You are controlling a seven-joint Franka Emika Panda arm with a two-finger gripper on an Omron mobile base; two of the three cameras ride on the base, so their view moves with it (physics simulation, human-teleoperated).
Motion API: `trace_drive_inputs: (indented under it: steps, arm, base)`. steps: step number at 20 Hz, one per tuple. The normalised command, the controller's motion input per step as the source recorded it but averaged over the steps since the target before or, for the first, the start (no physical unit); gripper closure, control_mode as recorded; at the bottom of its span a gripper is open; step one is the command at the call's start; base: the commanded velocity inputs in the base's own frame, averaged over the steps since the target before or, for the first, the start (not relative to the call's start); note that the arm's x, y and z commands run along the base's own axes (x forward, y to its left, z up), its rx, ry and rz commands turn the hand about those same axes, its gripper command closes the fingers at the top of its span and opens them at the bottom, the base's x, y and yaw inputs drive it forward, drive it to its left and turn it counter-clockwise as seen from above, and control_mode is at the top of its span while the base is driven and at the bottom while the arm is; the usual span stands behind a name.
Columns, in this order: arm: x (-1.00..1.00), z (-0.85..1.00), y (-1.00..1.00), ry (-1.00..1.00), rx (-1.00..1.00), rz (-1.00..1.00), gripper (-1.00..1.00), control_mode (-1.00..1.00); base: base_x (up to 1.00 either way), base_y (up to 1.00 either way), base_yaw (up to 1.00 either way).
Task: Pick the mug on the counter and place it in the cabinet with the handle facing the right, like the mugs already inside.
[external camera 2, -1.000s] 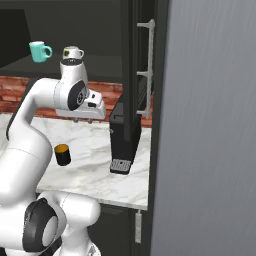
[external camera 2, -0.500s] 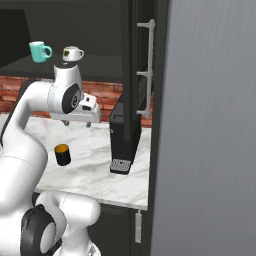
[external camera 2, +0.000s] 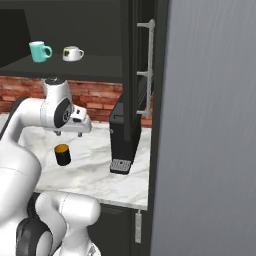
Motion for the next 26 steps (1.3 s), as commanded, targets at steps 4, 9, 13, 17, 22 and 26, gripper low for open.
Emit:
trace_drive_inputs:
  steps: [4, 9, 13, 17, 22, 26]
  arm:
    - [0.28, -0.64, 0.70, -0.04, 0.00, 0.02, -1.00, -1.00]
    - [0.26, -0.51, 0.33, 0.00, 0.02, 0.11, -1.00, -1.00]
    - [0.07, -0.38, 0.03, 0.00, 0.07, 0.16, -1.00, -1.00]
    - [0.11, -0.32, 0.11, 0.02, 0.04, 0.19, -1.00, -1.00]
    - [0.25, -0.29, 0.33, -0.01, -0.03, 0.08, -1.00, -1.00]
    - [0.15, -0.35, 0.12, -0.01, -0.18, 0.00, -1.00, -1.00]
  base:
    - [0.00, 0.00, 0.00]
    - [0.00, 0.00, 0.00]
    - [0.00, 0.00, 0.00]
    - [0.00, 0.00, 0.00]
    - [0.00, 0.00, 0.00]
    - [0.00, 0.00, 0.00]
